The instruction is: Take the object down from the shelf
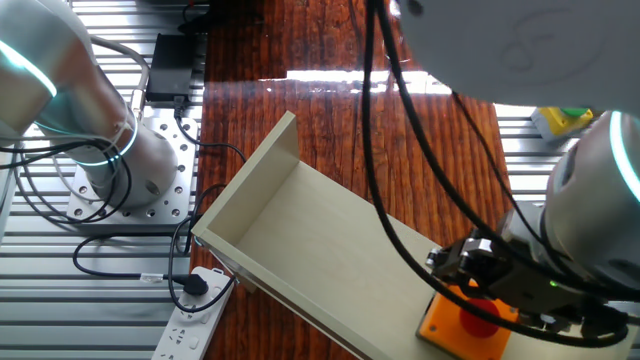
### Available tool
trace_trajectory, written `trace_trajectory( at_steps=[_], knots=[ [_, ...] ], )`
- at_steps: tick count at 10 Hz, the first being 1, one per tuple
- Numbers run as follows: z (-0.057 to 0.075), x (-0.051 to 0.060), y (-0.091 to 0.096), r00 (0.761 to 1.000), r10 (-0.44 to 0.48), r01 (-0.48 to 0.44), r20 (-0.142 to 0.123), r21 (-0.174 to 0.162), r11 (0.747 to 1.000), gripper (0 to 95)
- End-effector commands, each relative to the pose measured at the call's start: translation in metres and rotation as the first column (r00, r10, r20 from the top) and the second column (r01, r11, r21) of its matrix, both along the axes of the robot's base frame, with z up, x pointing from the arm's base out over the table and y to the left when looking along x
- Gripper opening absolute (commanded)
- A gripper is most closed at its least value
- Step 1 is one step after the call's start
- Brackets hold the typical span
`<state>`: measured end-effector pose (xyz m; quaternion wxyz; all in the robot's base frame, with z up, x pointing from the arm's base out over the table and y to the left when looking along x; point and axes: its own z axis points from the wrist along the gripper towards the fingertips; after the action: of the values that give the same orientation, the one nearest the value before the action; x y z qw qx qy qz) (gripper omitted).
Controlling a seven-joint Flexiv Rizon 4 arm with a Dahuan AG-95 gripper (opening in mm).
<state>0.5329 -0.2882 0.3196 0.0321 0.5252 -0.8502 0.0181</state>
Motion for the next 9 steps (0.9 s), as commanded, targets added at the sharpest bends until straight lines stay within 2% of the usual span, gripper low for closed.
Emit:
trace_trajectory(
  at_steps=[1,4,7,9],
  knots=[
    [-0.017,0.0,0.0,1.0,0.0,0.0,0.007,-0.001,1.0,57.0],
    [-0.017,0.0,0.0,1.0,-0.012,0.012,0.011,-0.003,1.0,0.0],
    [-0.013,0.001,0.002,1.0,-0.014,0.015,0.007,-0.005,1.0,0.0],
    [-0.005,0.002,0.004,1.0,-0.017,0.017,-0.001,-0.012,1.0,0.0]
  ],
)
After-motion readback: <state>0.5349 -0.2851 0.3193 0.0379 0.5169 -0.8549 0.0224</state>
